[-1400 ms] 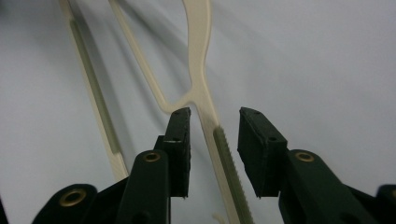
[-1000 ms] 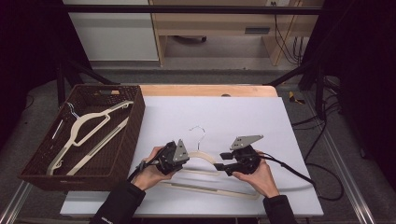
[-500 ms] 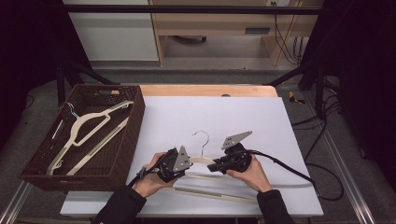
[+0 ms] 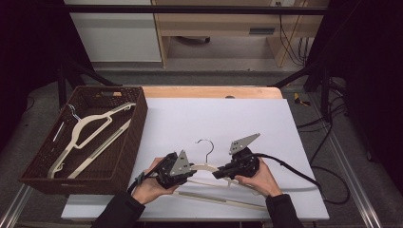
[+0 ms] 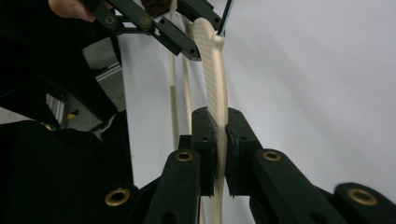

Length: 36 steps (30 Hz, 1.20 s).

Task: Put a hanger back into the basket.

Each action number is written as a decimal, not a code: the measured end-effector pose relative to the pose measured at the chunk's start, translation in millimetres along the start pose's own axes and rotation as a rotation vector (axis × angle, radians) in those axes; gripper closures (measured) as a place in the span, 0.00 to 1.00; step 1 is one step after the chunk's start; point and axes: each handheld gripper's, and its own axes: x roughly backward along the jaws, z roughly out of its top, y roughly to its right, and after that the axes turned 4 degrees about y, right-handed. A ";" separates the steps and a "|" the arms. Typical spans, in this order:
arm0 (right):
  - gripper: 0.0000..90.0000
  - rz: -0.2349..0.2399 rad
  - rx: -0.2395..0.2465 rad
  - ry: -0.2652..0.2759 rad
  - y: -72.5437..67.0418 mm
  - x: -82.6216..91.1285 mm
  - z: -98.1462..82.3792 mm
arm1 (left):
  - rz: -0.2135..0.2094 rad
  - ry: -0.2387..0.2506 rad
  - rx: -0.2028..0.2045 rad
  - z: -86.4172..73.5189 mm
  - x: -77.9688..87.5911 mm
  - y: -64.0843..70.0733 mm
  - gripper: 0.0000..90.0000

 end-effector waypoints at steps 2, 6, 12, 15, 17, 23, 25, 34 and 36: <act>0.95 0.016 0.000 0.007 -2.5 2.1 0.0 | -0.015 -0.004 -0.003 0.0 1.9 -0.4 0.82; 0.96 0.026 0.021 0.026 -7.2 6.7 -0.4 | -0.053 0.017 0.007 1.3 8.0 -2.7 0.71; 0.97 0.021 0.051 0.022 -10.7 10.7 -1.2 | -0.118 0.017 0.013 8.7 13.0 -13.4 0.55; 0.97 0.021 0.069 0.020 -11.6 11.1 -1.8 | -0.157 -0.007 0.009 11.7 7.3 -18.1 0.59; 0.97 0.027 0.081 0.025 -11.9 10.9 -2.1 | -0.190 0.004 0.035 12.6 2.5 -21.4 0.65; 0.96 0.028 0.103 0.024 -13.4 12.2 -2.8 | -0.247 -0.011 0.042 14.1 -6.4 -23.6 0.74; 0.96 0.023 0.114 0.025 -14.0 12.5 -2.9 | -0.261 -0.012 0.033 14.1 -7.4 -22.3 0.80; 0.92 -0.009 0.126 0.040 -16.0 12.5 -0.6 | -0.269 -0.013 0.019 14.1 0.5 -15.8 0.89; 0.86 -0.025 0.119 0.052 -16.3 14.9 0.3 | -0.267 -0.007 0.013 15.0 4.6 -11.6 0.91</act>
